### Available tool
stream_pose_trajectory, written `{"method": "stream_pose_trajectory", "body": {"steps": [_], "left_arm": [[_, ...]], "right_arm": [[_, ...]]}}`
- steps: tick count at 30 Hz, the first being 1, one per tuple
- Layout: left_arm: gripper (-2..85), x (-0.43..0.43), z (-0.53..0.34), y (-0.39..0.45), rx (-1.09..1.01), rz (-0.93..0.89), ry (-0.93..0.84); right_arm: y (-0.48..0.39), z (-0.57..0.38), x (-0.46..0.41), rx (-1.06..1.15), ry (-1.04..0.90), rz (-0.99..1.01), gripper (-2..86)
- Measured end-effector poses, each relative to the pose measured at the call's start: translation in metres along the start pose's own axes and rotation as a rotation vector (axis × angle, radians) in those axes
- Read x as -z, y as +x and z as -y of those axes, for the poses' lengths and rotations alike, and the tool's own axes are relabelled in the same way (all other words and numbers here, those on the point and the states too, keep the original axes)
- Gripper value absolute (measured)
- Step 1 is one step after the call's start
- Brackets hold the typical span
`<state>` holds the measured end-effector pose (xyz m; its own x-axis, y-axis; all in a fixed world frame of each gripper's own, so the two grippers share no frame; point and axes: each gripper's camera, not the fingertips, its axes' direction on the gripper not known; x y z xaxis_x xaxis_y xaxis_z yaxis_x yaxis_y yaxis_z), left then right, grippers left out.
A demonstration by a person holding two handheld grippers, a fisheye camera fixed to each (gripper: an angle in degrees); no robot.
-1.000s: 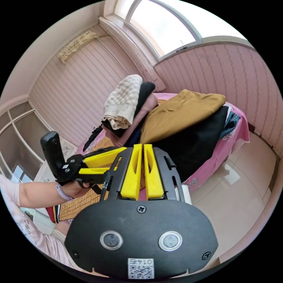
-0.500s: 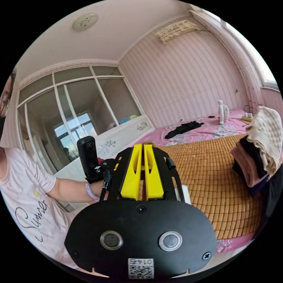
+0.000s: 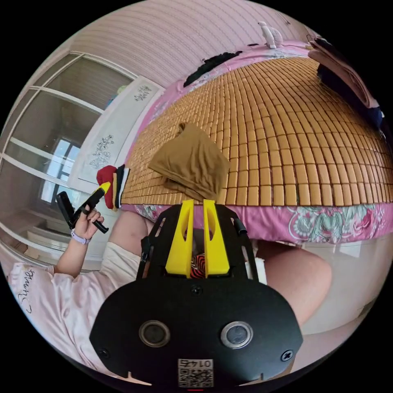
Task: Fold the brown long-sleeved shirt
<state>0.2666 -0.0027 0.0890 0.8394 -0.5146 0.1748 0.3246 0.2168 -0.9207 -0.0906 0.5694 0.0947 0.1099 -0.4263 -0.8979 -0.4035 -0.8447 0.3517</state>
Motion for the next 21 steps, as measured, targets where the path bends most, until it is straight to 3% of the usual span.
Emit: {"method": "stream_pose_trajectory", "body": {"steps": [3,8,15,21], "left_arm": [[3.5,-0.025,-0.014,-0.026,0.004,0.017,-0.096],[7.2,-0.068,-0.011,-0.052,0.01,-0.056,-0.197],[8.4,-0.122,0.007,-0.077,0.058,-0.018,-0.286],[4.5,-0.145,0.01,-0.089,0.029,0.005,-0.382]], "right_arm": [[-0.019,0.002,-0.016,0.05,-0.006,-0.08,4.4],[-0.099,0.046,-0.066,0.362,-0.051,-0.229,6.8],[-0.186,0.112,-0.164,0.644,-0.175,-0.261,7.9],[-0.191,0.139,-0.243,0.766,-0.351,-0.591,5.2]]}}
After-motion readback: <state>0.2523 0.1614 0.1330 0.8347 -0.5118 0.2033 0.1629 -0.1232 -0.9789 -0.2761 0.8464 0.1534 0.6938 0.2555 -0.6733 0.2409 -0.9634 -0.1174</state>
